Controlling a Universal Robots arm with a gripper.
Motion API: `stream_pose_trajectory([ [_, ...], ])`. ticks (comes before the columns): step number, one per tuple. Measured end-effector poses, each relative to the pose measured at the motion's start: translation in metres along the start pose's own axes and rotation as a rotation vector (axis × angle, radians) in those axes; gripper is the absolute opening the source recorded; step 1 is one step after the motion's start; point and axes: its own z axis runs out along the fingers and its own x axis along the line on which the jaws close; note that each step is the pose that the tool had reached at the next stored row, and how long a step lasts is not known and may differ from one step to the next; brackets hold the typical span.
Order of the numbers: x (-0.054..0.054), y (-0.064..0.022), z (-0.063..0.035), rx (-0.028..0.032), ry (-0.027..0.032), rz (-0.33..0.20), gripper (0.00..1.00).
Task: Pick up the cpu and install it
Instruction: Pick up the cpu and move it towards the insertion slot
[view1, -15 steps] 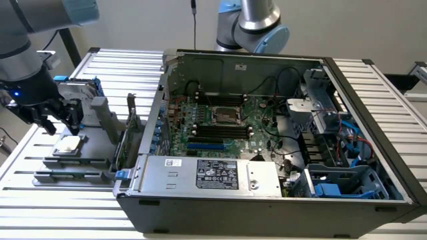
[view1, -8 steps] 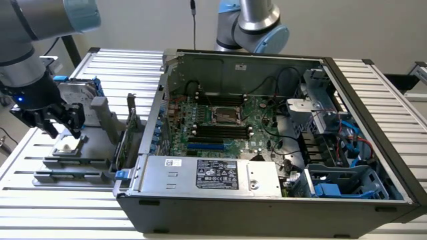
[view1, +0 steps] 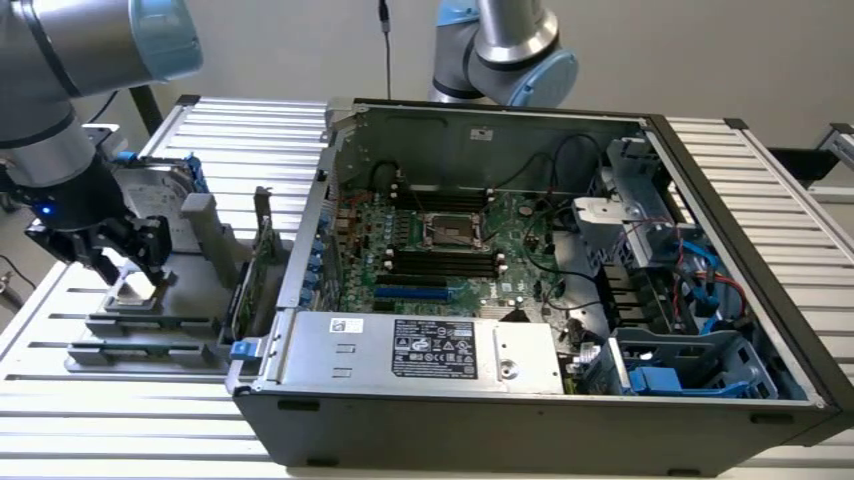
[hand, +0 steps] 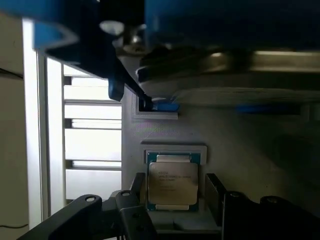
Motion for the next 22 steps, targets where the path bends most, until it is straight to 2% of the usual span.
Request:
stream_pose_trajectory([
  [3, 0.000, -0.0002, 0.0051, -0.0001, -0.0001, 0.000, 0.60],
  [22, 0.000, -0.0027, 0.0132, -0.0003, 0.0000, 0.000, 0.60],
])
